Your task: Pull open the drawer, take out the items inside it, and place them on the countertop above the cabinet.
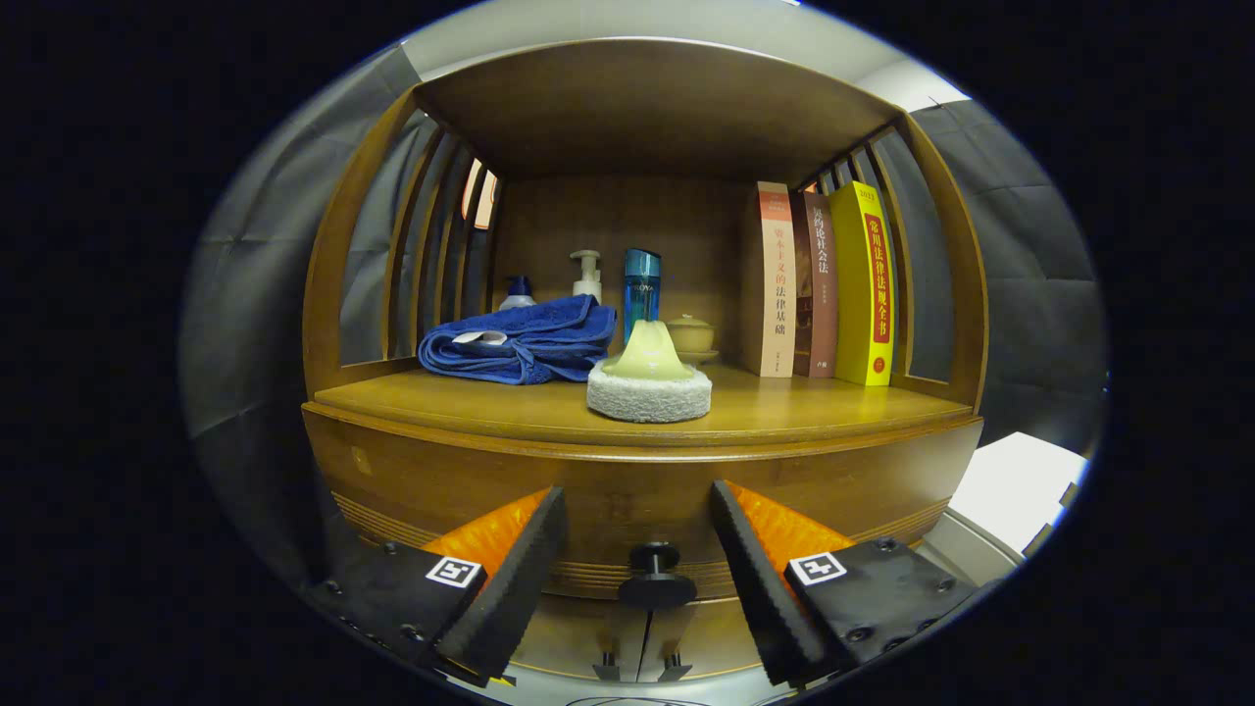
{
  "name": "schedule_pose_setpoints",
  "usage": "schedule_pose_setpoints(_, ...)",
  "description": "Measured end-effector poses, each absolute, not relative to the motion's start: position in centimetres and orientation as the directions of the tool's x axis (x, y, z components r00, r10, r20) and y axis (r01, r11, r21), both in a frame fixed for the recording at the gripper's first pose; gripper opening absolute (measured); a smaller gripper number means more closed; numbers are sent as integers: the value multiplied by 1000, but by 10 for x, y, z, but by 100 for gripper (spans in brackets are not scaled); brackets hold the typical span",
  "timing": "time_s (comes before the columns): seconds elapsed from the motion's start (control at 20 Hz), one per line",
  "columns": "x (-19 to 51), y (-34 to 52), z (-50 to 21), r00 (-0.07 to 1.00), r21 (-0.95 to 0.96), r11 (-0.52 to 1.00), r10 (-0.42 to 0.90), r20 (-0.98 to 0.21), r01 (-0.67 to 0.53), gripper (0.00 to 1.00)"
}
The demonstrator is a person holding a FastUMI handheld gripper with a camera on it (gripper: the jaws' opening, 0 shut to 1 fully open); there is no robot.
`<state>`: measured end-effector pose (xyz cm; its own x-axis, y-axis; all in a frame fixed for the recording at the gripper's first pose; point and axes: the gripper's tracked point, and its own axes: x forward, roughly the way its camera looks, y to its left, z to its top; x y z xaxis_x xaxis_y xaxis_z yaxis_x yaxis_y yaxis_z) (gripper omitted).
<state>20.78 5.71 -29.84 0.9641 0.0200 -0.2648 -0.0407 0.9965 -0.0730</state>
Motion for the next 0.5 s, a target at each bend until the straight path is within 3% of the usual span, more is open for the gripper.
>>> schedule_pose_setpoints(0.5, 184, 61, -246, 978, -101, 994, 27, -206, -49, 98)
